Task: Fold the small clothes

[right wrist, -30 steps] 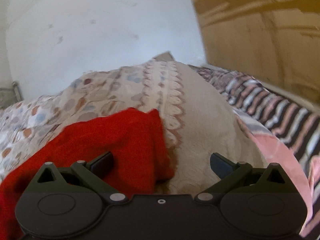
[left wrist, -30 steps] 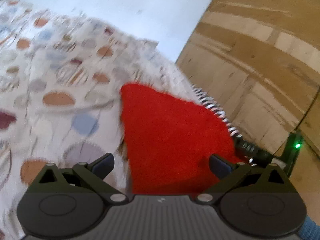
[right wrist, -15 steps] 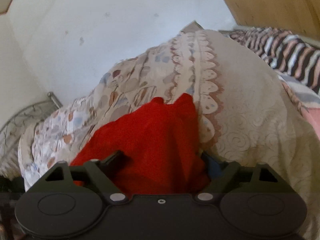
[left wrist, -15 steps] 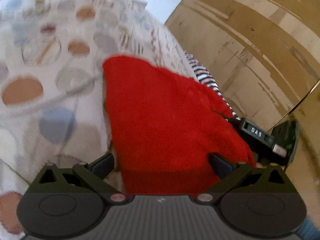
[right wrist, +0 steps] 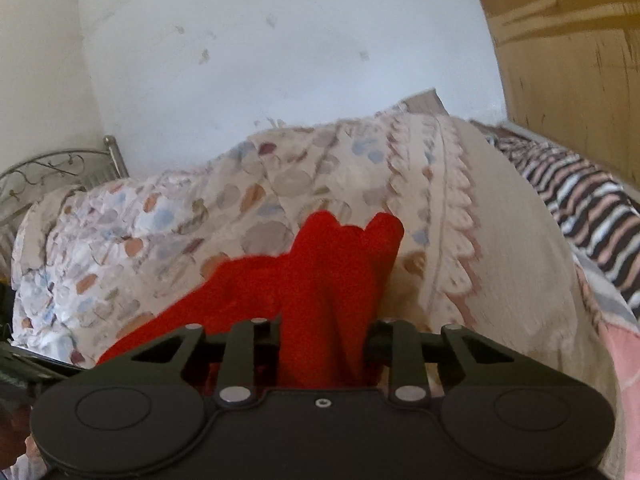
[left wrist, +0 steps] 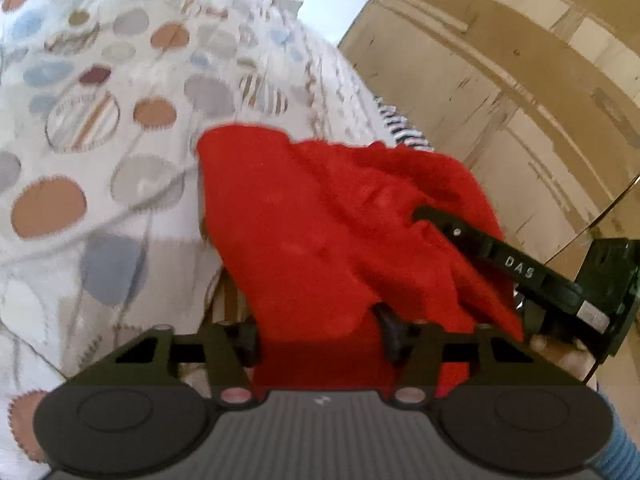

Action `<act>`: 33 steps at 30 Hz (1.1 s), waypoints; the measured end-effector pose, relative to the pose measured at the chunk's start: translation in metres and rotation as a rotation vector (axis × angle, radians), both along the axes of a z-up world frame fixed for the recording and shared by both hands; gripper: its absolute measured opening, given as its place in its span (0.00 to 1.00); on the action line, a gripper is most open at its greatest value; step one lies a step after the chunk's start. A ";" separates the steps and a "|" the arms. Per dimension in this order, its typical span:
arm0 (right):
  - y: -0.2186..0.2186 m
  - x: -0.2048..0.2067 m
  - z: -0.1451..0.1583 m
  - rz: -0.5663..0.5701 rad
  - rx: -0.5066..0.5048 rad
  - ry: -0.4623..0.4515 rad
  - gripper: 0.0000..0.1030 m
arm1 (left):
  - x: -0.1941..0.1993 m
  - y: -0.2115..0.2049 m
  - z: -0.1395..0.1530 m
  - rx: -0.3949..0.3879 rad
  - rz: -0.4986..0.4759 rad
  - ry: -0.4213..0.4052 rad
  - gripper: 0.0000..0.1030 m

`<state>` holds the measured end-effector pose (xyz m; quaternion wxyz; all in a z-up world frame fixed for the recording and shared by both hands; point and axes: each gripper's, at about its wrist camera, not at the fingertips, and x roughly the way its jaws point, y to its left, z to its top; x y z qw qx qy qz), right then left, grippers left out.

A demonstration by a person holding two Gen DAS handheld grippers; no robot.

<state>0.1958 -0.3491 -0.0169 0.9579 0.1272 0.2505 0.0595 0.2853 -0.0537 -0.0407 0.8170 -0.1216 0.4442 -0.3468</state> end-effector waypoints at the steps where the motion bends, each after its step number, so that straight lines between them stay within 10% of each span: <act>1: 0.003 0.000 0.004 -0.001 0.005 -0.007 0.28 | -0.001 0.002 0.007 -0.002 0.003 -0.015 0.49; 16: 0.126 0.084 0.036 0.166 0.192 -0.138 0.26 | 0.007 0.119 0.097 0.153 0.238 -0.253 0.45; 24: 0.176 0.121 -0.019 0.176 0.072 0.031 0.29 | 0.011 0.163 0.024 0.231 0.300 -0.158 0.55; 33: 0.172 0.096 -0.038 0.142 -0.145 0.035 0.63 | -0.016 0.172 0.004 0.262 0.346 -0.276 0.91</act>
